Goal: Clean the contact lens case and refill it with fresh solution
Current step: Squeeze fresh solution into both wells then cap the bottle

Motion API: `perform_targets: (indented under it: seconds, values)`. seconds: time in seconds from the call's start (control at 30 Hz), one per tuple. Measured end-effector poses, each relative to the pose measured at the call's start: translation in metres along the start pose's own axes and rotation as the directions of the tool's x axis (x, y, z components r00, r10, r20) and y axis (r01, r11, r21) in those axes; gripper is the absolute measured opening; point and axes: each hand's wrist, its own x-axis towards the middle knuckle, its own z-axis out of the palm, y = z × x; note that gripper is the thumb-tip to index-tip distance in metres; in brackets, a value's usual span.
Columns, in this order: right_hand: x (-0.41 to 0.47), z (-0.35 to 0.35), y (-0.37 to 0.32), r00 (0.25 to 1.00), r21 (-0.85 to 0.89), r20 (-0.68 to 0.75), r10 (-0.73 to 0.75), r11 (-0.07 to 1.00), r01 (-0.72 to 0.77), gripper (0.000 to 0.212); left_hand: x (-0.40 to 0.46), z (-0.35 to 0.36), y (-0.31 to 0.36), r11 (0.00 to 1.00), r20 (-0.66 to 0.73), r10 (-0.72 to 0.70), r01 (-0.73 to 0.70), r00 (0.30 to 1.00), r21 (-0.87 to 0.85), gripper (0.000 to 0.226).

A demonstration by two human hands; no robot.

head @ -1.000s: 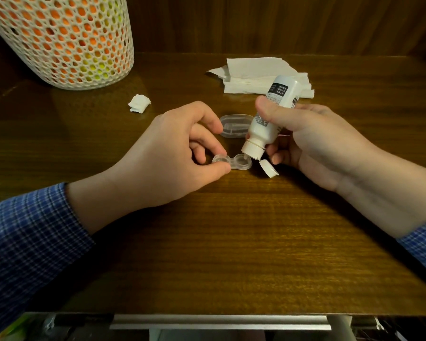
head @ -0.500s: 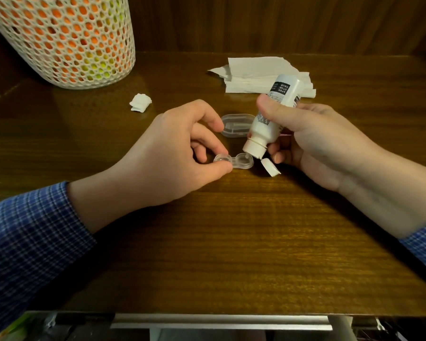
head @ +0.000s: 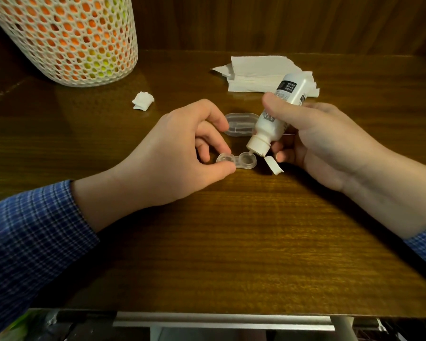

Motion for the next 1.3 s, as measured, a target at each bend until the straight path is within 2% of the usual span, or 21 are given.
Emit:
perform_targets:
  seconds: [0.4, 0.83, 1.1, 1.3]
  values:
    - [0.0020, -0.0017, 0.0010, 1.000, -0.018, 0.005, 0.015, 1.000, -0.015, 0.029, 0.0005, 0.0000, -0.0004, 1.000, 0.000, -0.006, 0.006, 1.000, -0.005, 0.046]
    - [0.0019, -0.0014, 0.0010, 1.000, -0.018, 0.008, 0.008, 1.000, -0.008, 0.025, 0.0005, -0.0007, 0.0013, 0.999, -0.015, -0.043, 0.043, 0.999, -0.028, 0.044]
    - [0.0021, -0.0017, 0.0006, 1.000, -0.028, 0.004, 0.011, 1.000, -0.011, 0.030, 0.0000, 0.0003, 0.0004, 0.999, -0.006, -0.029, 0.029, 1.000, -0.021, 0.045]
    - [0.0024, -0.0017, 0.0012, 1.000, -0.027, 0.005, 0.008, 1.000, -0.008, 0.027, 0.0006, 0.0005, -0.0005, 0.999, 0.004, -0.017, 0.017, 1.000, -0.029, 0.045]
